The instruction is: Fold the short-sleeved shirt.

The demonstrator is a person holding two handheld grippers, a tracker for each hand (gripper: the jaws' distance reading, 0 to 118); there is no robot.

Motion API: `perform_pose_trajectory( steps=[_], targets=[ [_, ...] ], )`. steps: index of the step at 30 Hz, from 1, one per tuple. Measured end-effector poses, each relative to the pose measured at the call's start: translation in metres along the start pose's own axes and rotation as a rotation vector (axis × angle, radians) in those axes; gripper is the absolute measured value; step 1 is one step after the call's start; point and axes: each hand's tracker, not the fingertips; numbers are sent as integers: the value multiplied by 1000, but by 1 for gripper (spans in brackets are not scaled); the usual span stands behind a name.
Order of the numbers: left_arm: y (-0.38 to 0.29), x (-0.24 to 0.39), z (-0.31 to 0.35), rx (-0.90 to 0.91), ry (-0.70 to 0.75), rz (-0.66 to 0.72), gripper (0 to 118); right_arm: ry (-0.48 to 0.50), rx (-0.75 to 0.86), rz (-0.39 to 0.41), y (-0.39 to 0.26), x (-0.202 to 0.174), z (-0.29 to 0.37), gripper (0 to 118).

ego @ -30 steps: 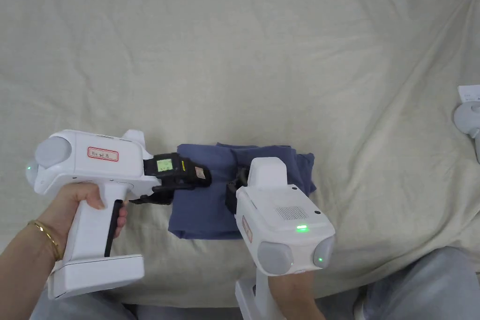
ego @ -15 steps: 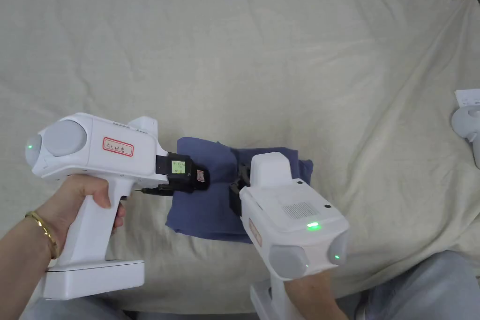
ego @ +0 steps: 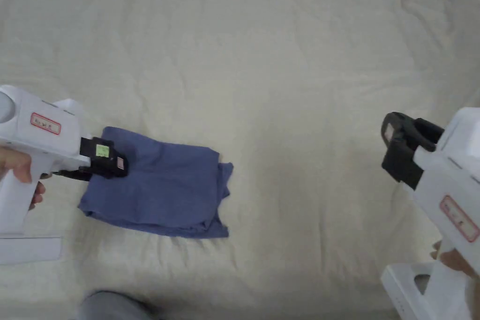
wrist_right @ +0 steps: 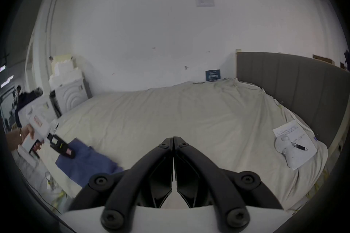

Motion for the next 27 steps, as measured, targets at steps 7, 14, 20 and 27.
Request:
perform_pose_trajectory(
  steps=[7,14,20,27],
  targets=[
    [44,-116,21,38,343,75,18,-73,35,-20,11,9,-7,0],
    [69,-187,28,44,570,119,18,-123,3,-31,9,2,-23,0],
    [63,-224,23,39,692,163,21,-132,-15,2,11,-3,-32,0],
    [40,-221,41,281,798,151,104,-103,-23,-21,7,12,-21,0]
  ],
)
